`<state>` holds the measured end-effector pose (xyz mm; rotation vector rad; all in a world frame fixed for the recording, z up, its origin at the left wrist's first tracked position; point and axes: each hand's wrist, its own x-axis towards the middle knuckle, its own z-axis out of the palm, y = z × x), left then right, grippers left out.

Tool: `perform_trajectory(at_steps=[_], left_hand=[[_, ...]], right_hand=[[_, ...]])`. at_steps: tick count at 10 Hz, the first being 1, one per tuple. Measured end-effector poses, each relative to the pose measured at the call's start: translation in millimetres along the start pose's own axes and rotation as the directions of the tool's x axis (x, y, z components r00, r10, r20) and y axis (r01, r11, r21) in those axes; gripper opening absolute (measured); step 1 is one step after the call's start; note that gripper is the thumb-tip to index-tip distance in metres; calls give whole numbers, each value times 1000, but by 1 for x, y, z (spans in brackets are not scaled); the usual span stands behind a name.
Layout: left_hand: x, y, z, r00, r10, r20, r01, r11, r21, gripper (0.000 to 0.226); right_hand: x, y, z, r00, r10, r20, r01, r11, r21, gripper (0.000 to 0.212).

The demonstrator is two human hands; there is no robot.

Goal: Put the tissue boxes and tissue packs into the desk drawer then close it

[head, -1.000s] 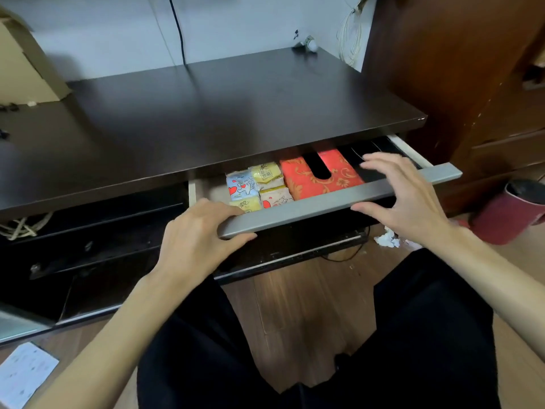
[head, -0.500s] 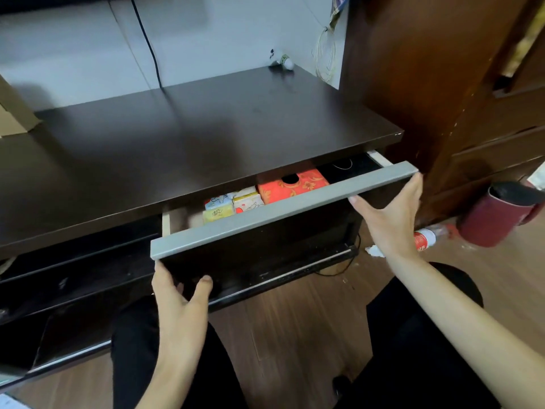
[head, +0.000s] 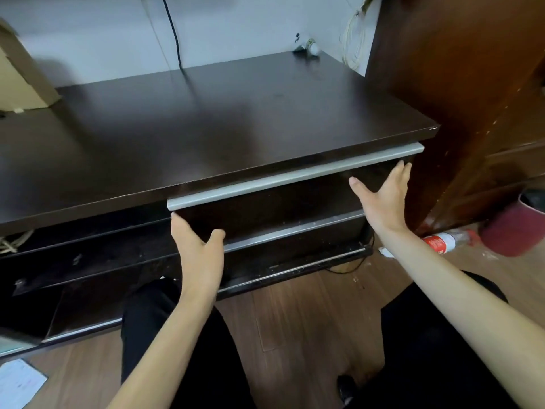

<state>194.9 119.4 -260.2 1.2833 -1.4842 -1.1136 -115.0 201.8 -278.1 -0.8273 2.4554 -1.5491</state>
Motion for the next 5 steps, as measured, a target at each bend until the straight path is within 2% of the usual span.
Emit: perform_trajectory(at_steps=[1,3,4,5], left_hand=[[9,-2,4,999,-13,-30,15,998,58,81],[15,-10,19,1000,6,11,-7,991,131,82],[13,-9,16,999,53,7,-53,990,131,79],[10,-12,-4,995,84,-51,-77,988,132,70]], right_hand=[[13,-7,10,1000,9,10,-8,999,-42,99],[22,-14,27,997,9,81,-4,998,-66,90],[19,-22,20,994,40,105,-37,999,-31,86],[14,-19,3,991,41,128,-54,994,98,67]])
